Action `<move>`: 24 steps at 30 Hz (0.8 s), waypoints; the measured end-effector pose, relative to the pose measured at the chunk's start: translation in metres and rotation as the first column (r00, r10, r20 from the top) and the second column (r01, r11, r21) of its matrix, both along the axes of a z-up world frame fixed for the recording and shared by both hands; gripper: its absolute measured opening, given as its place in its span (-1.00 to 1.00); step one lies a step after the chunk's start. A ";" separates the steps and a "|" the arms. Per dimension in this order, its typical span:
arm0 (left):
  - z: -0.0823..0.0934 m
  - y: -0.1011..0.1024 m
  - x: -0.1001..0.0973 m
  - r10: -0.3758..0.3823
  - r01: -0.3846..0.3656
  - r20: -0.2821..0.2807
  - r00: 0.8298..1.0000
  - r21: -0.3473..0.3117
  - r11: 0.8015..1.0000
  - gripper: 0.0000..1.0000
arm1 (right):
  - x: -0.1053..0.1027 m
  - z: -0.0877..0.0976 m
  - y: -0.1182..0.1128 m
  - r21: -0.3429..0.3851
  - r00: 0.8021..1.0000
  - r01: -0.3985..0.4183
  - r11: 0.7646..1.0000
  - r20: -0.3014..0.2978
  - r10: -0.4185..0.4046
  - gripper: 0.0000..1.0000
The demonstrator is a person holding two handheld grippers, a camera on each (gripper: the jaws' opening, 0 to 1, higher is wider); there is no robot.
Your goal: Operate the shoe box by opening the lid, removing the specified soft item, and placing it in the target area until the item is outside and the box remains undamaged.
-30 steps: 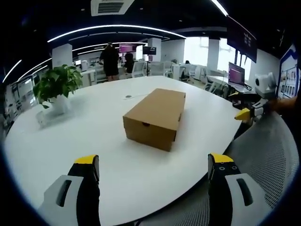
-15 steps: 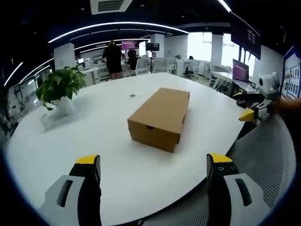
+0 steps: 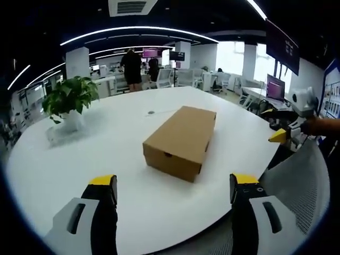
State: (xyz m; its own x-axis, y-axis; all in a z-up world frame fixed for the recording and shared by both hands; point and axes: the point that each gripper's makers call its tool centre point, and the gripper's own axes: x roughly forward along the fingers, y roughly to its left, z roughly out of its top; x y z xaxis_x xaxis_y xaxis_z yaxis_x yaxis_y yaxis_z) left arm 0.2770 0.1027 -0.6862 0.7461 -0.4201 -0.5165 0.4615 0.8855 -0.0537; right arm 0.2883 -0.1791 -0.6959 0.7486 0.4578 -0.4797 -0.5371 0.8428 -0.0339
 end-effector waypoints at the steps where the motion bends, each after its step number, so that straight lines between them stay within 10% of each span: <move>1: 0.000 -0.001 0.001 0.001 -0.001 0.002 1.000 0.003 1.000 0.81 | 0.001 0.000 -0.001 0.002 1.000 -0.002 1.000 0.001 0.002 0.89; 24: -0.028 -0.040 0.021 -0.050 0.054 -0.078 0.996 0.058 0.997 0.69 | 0.050 -0.018 -0.007 -0.082 0.991 -0.135 0.987 -0.018 0.134 0.83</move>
State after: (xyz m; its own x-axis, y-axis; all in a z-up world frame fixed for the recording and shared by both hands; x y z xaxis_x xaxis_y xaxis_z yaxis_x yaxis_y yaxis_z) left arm 0.2978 0.0626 -0.7140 0.6815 -0.4239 -0.5966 0.5036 0.8631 -0.0381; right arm 0.3385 -0.1861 -0.7139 0.6766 0.5123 -0.5290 -0.6464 0.7573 -0.0933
